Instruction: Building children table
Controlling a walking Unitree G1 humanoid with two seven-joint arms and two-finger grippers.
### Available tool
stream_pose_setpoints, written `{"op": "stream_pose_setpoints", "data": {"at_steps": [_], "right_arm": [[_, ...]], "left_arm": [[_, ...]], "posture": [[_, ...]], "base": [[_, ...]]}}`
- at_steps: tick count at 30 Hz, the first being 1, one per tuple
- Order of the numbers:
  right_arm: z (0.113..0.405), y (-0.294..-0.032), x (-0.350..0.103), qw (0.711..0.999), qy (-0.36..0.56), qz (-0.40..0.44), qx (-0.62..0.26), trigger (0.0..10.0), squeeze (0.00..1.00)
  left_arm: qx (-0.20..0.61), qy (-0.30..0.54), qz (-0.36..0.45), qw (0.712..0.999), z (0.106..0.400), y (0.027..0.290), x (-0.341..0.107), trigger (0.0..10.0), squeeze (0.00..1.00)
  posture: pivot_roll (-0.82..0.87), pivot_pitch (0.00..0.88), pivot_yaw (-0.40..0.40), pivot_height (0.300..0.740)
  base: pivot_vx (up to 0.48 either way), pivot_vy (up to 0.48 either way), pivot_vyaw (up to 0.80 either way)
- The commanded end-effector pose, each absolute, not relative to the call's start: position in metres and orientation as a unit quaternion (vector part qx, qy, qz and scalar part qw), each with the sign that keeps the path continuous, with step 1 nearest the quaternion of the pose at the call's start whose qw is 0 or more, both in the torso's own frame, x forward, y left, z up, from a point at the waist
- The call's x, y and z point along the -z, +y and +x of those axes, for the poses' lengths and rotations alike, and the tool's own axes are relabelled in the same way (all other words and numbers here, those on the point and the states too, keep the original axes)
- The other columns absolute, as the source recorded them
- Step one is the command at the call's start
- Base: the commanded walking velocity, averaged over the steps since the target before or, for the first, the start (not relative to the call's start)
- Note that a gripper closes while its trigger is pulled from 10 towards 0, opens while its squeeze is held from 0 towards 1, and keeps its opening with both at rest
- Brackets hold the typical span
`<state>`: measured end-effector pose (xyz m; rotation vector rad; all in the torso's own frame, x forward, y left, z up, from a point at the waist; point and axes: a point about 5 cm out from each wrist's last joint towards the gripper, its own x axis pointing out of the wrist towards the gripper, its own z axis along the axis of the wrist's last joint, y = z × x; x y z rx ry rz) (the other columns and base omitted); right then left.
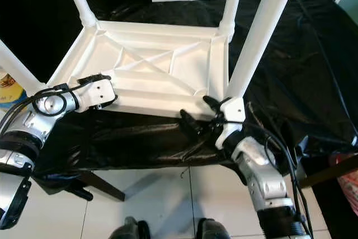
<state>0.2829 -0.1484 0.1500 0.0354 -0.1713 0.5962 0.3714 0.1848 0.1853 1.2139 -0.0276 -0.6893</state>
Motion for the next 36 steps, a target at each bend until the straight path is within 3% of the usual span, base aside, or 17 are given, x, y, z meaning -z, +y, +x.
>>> {"op": "stream_pose_setpoints", "data": {"at_steps": [1, 3, 8, 12, 20, 23, 30, 36], "right_arm": [[0.291, -0.168, -0.148, 0.962, -0.079, 0.016, -0.260, 10.0, 0.00], [0.300, -0.176, -0.151, 0.965, -0.083, 0.006, -0.250, 10.0, 0.00], [0.306, -0.183, -0.151, 0.967, -0.086, 0.000, -0.239, 10.0, 0.00], [0.321, -0.201, -0.157, 0.976, -0.100, -0.016, -0.194, 10.0, 0.00], [0.328, -0.221, -0.162, 0.982, -0.113, -0.032, -0.147, 10.0, 0.00], [0.335, -0.234, -0.167, 0.984, -0.129, -0.045, -0.112, 10.0, 0.00], [0.337, -0.220, -0.171, 0.980, -0.157, -0.049, -0.112, 10.0, 0.00], [0.327, -0.207, -0.164, 0.983, -0.170, -0.065, -0.021, 10.0, 0.00]], "left_arm": [[0.367, 0.019, 0.564, 0.739, 0.361, 0.181, -0.162, 10.0, 0.00], [0.410, 0.013, 0.545, 0.731, 0.354, 0.168, -0.155, 10.0, 0.00], [0.427, 0.000, 0.525, 0.736, 0.351, 0.155, -0.155, 10.0, 0.00], [0.450, -0.041, 0.448, 0.771, 0.344, 0.120, -0.162, 10.0, 0.00], [0.464, -0.065, 0.374, 0.800, 0.334, 0.100, -0.172, 10.0, 0.00], [0.465, -0.086, 0.286, 0.833, 0.325, 0.082, -0.188, 10.0, 0.00], [0.467, -0.121, 0.189, 0.855, 0.315, 0.079, -0.212, 10.0, 0.00], [0.481, -0.152, 0.067, 0.861, 0.279, 0.102, -0.223, 10.0, 0.00]], "posture": [[-0.05, 0.194, 0.046, 0.740], [-0.04, 0.195, 0.052, 0.740], [-0.04, 0.196, 0.056, 0.740], [-0.03, 0.197, 0.055, 0.740], [-0.02, 0.197, 0.053, 0.740], [-0.01, 0.193, 0.054, 0.740], [-0.01, 0.186, 0.058, 0.740], [0.01, 0.172, 0.037, 0.740]], "base": [[0.000, 0.000, 0.00], [0.000, 0.000, 0.00], [0.000, 0.000, 0.00], [0.000, 0.000, 0.00], [0.000, 0.000, 0.00], [0.000, 0.000, 0.00], [0.000, 0.000, 0.00], [0.000, 0.000, 0.00]]}}
